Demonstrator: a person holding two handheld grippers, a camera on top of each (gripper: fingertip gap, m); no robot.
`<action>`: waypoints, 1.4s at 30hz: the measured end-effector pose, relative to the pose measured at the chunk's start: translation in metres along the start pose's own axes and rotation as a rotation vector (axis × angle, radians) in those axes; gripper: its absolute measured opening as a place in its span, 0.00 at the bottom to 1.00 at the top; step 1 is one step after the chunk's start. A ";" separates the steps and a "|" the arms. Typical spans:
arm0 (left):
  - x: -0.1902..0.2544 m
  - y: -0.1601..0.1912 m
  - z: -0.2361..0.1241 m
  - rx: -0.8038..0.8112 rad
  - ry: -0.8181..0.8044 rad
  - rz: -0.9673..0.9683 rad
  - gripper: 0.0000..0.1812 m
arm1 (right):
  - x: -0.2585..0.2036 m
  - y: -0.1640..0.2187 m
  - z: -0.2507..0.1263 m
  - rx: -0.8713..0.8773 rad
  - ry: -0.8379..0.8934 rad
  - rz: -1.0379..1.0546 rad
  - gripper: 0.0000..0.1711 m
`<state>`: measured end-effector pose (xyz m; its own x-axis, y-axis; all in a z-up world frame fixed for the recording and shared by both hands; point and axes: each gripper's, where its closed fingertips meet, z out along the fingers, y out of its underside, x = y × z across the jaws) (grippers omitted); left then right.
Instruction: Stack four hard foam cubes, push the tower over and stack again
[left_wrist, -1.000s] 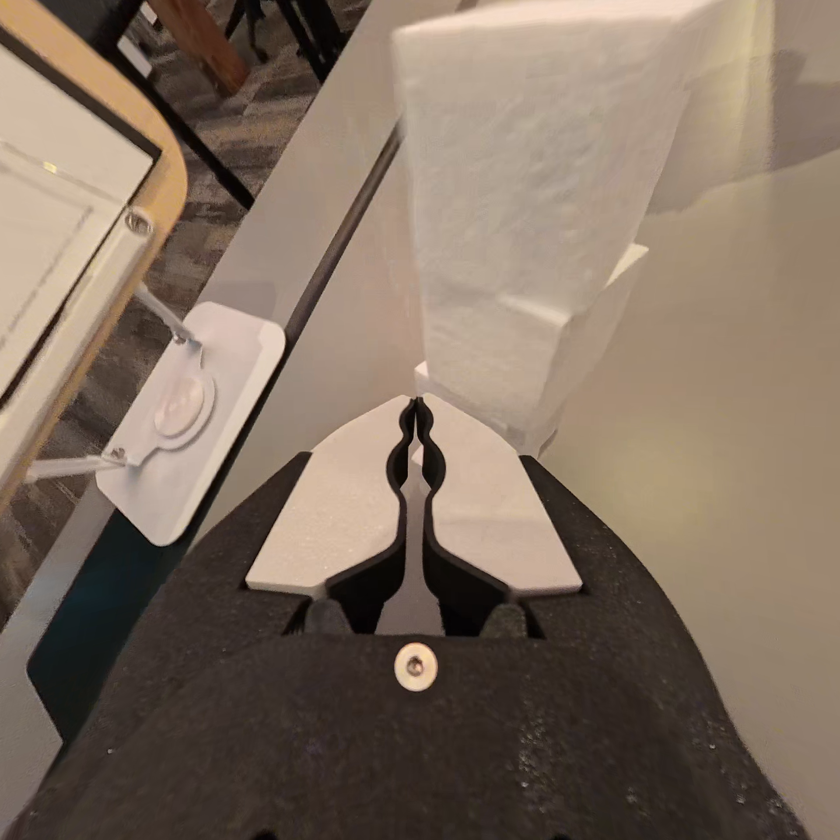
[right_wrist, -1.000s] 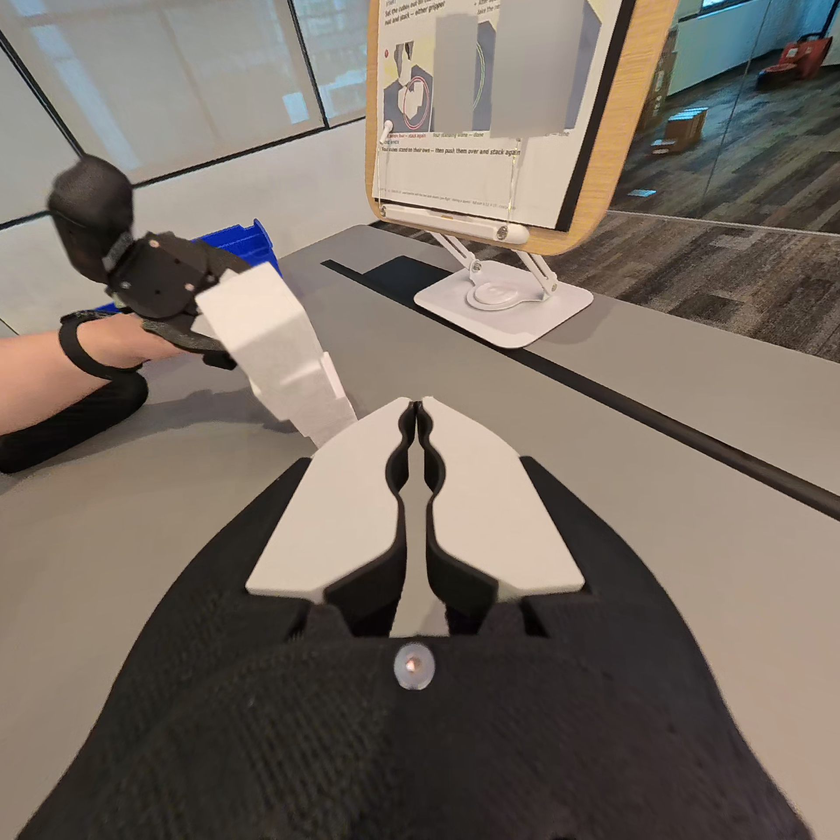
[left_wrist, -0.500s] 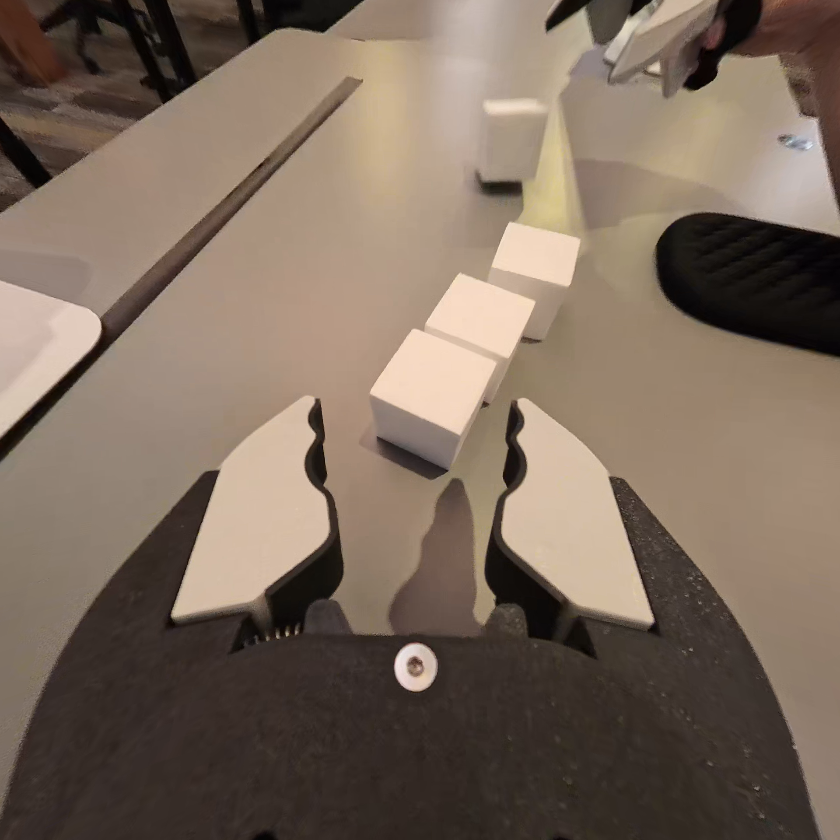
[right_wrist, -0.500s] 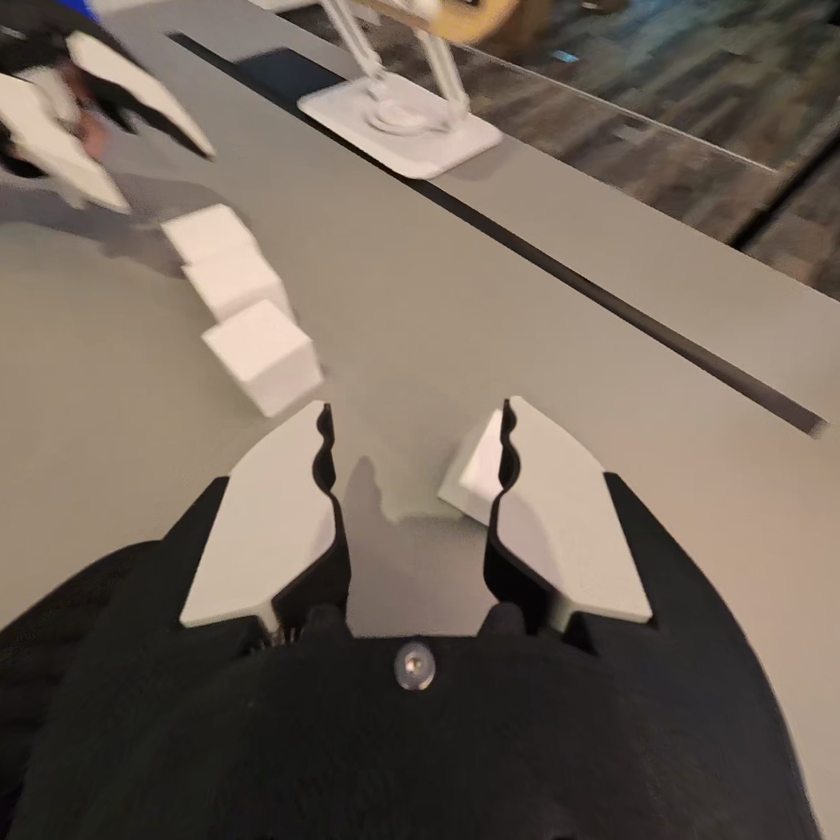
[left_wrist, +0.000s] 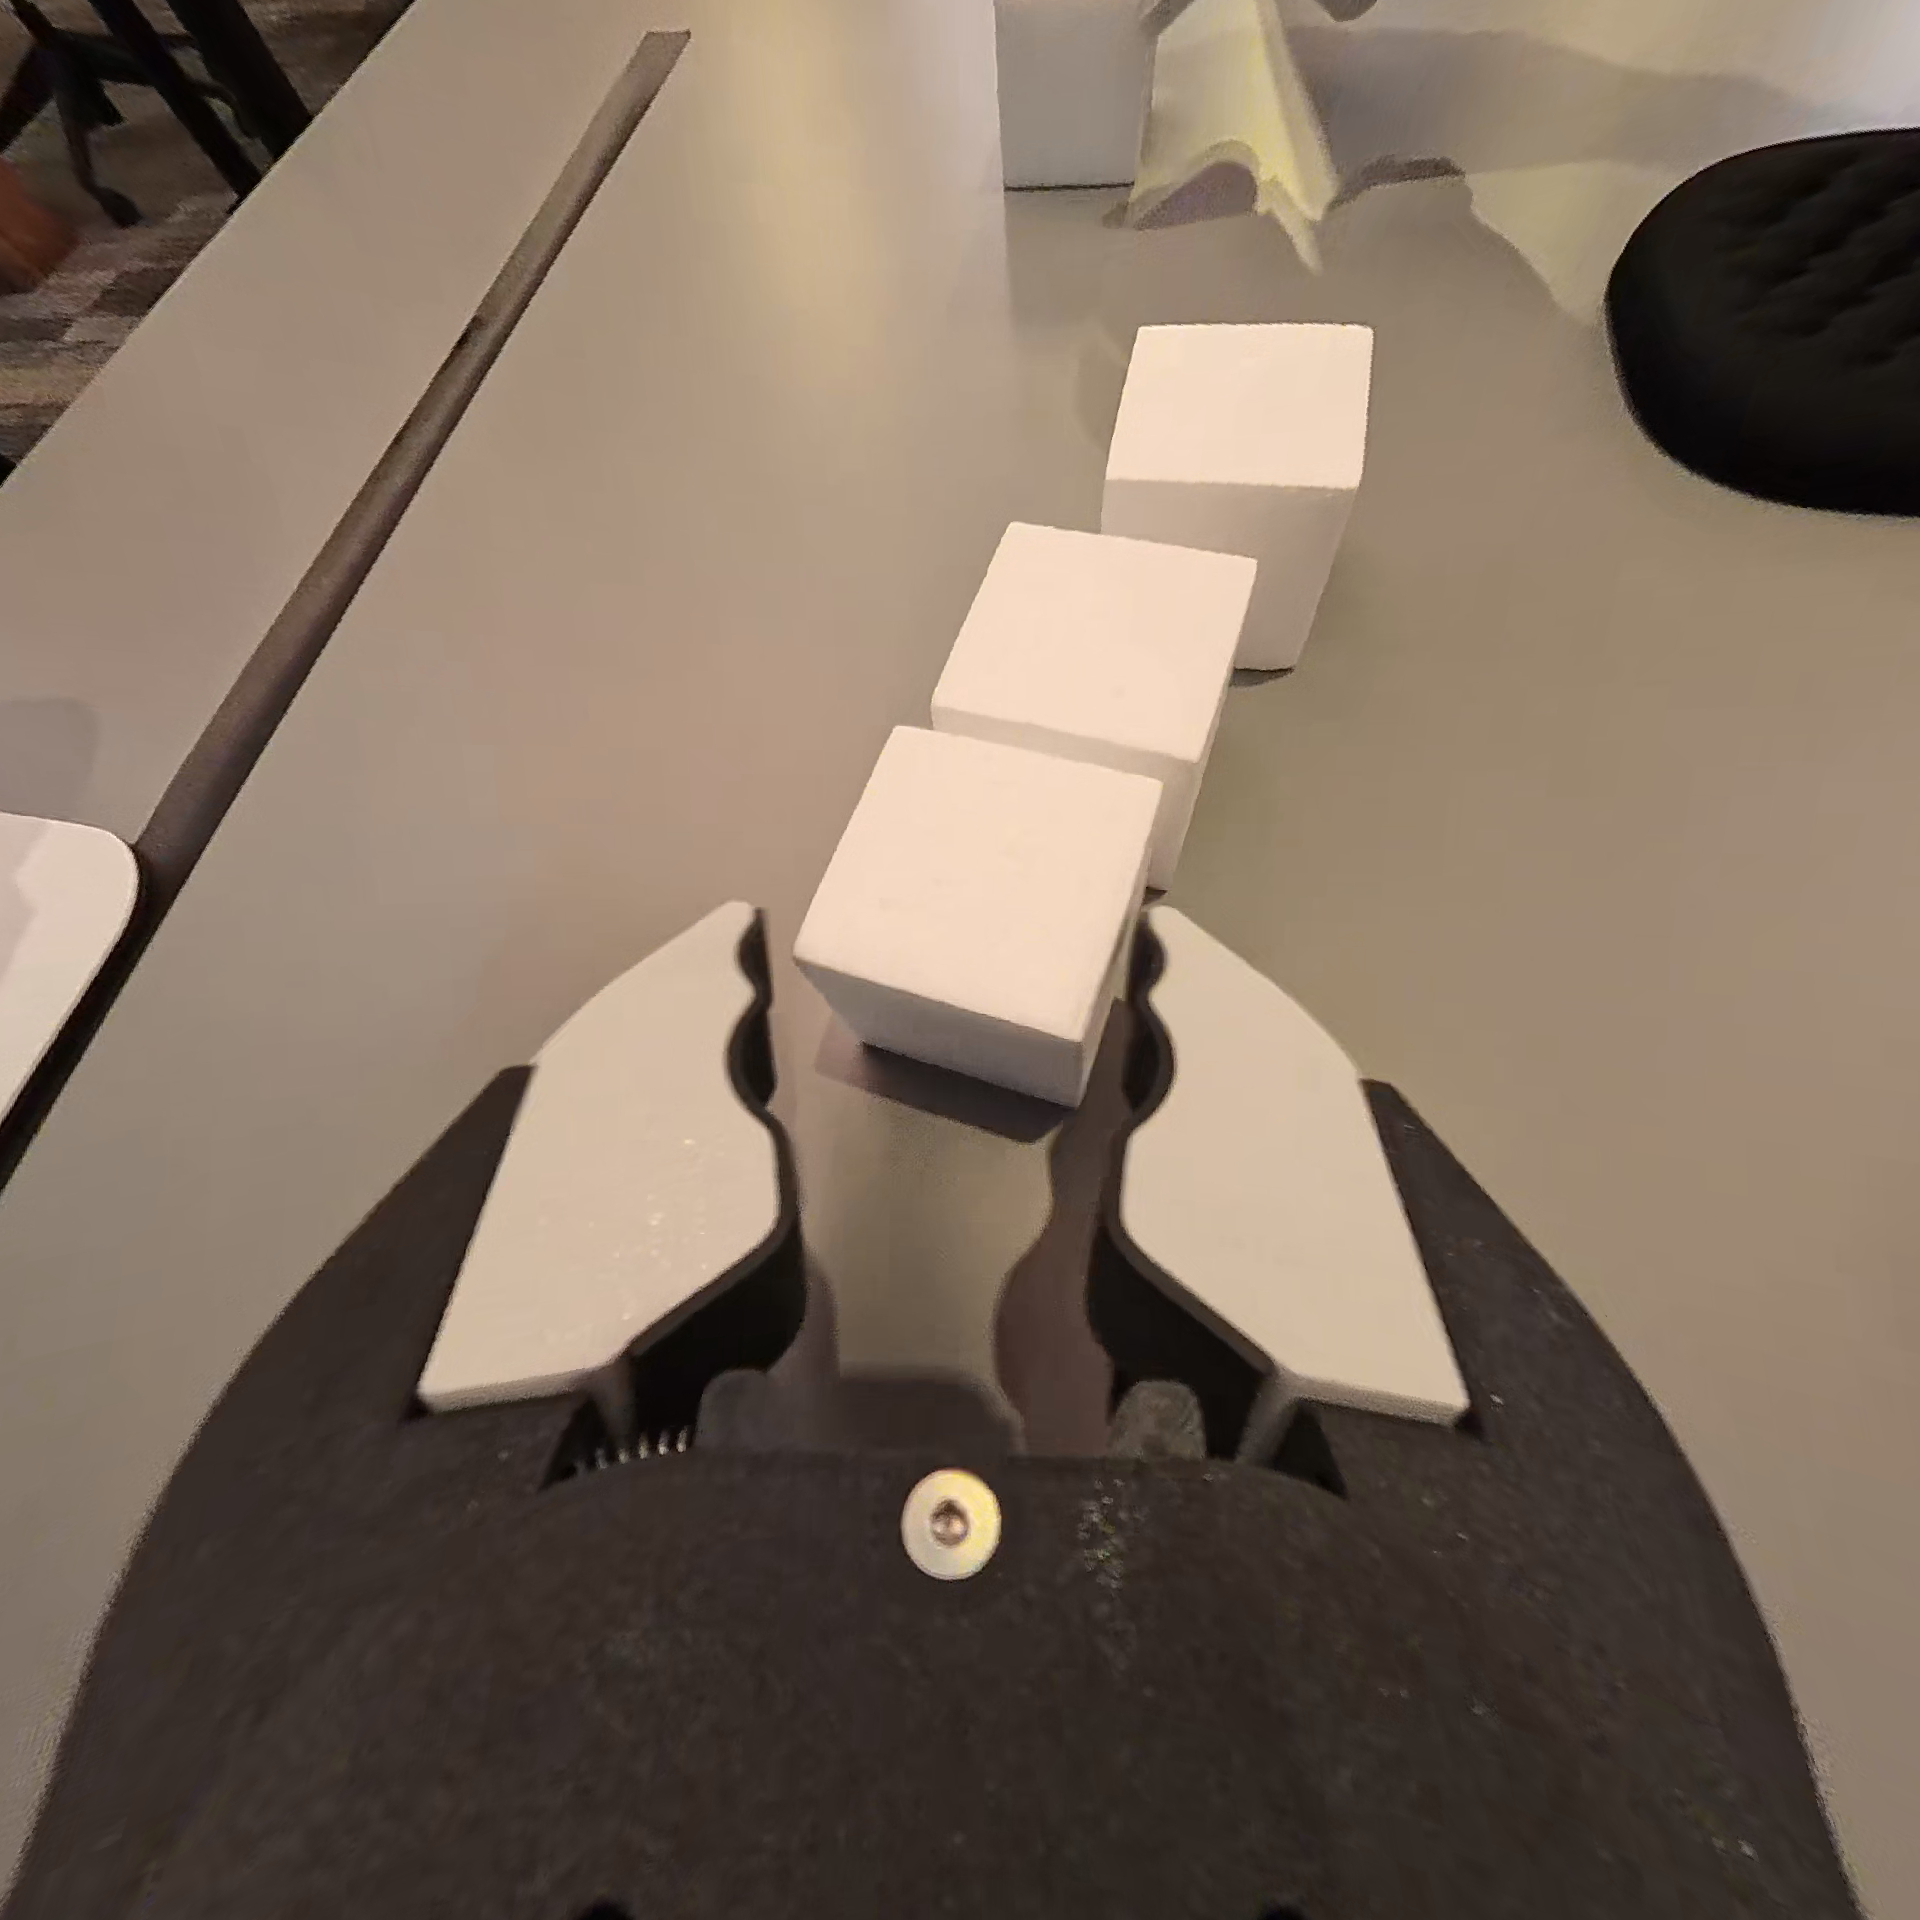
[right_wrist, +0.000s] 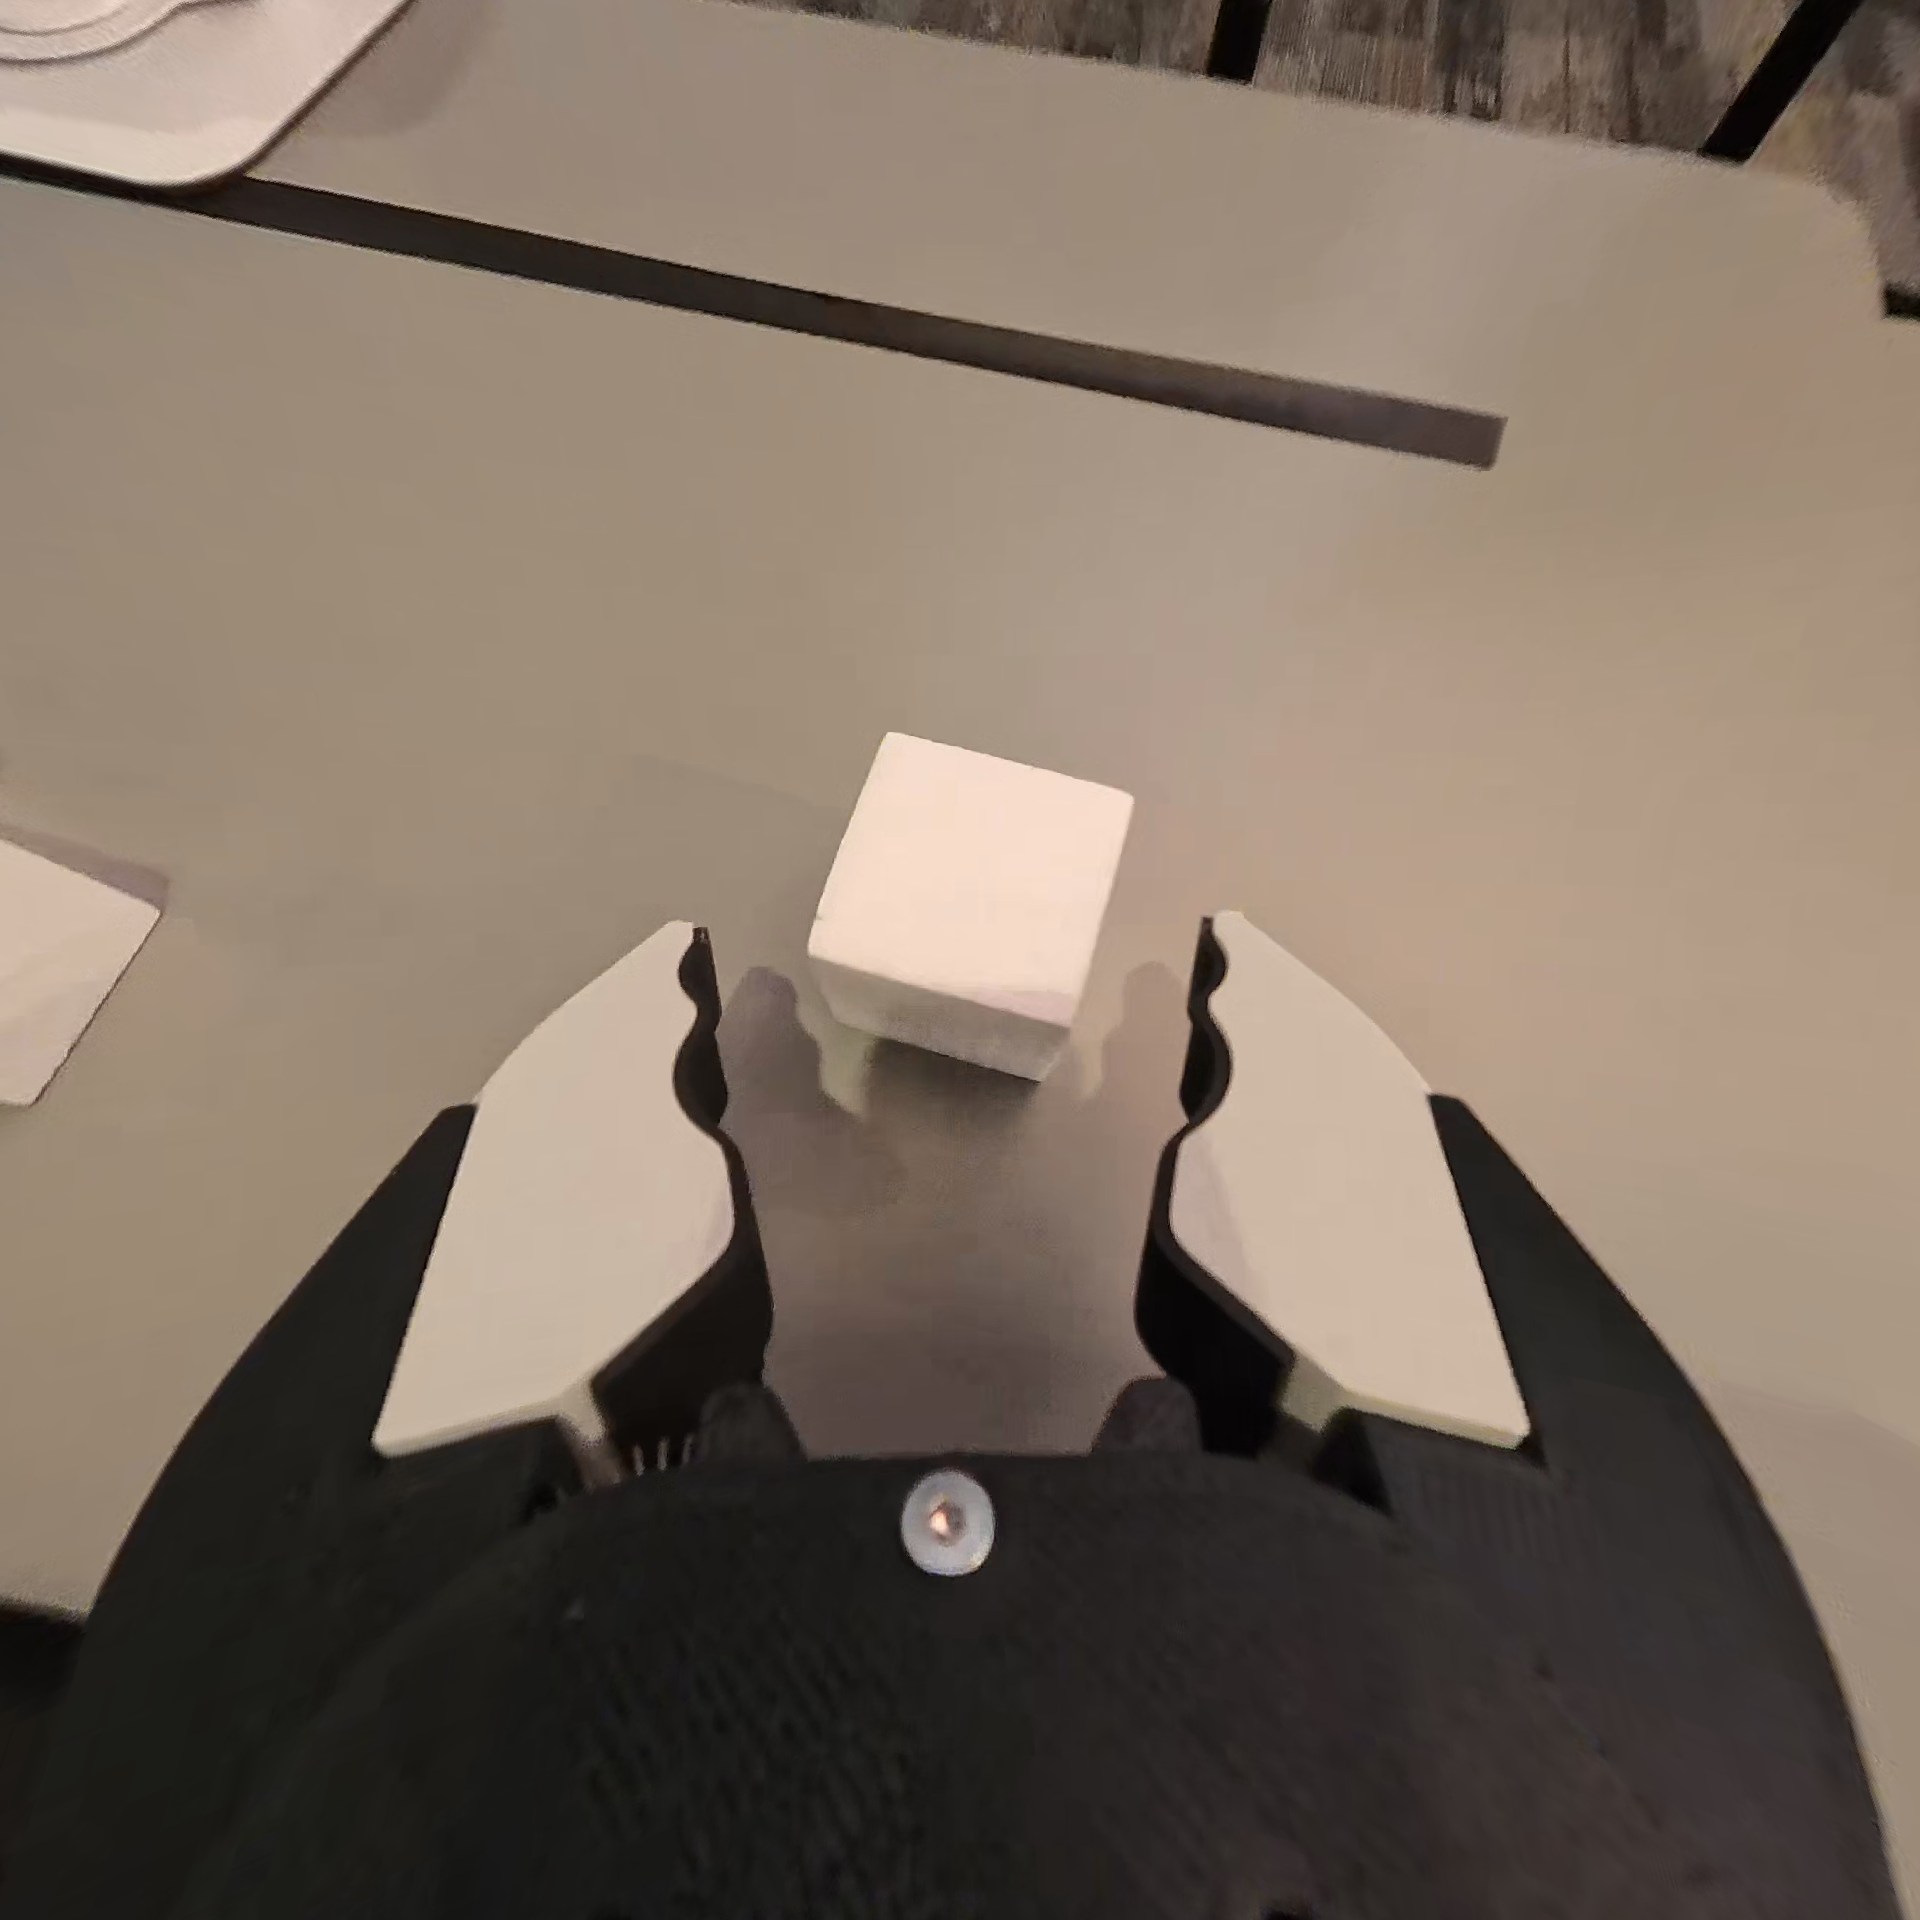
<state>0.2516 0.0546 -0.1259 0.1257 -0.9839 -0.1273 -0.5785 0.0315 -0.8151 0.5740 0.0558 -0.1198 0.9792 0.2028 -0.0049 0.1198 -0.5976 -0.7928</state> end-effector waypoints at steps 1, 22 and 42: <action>0.001 -0.001 0.000 0.005 -0.002 0.015 0.33 | -0.002 0.002 0.005 -0.026 -0.003 0.003 0.51; 0.018 -0.072 0.002 0.025 -0.051 0.000 0.33 | -0.099 -0.074 -0.027 0.215 -0.403 -0.089 0.36; 0.019 -0.061 -0.015 0.092 -0.008 -0.048 0.49 | -0.254 -0.117 -0.081 0.353 -0.852 -0.433 0.36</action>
<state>0.2771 0.0319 -0.0702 0.1581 -0.9832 -0.0911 -0.4949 0.0009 -0.8689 0.3243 0.0113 0.0236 0.4046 0.9145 0.0021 0.2459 -0.1066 -0.9634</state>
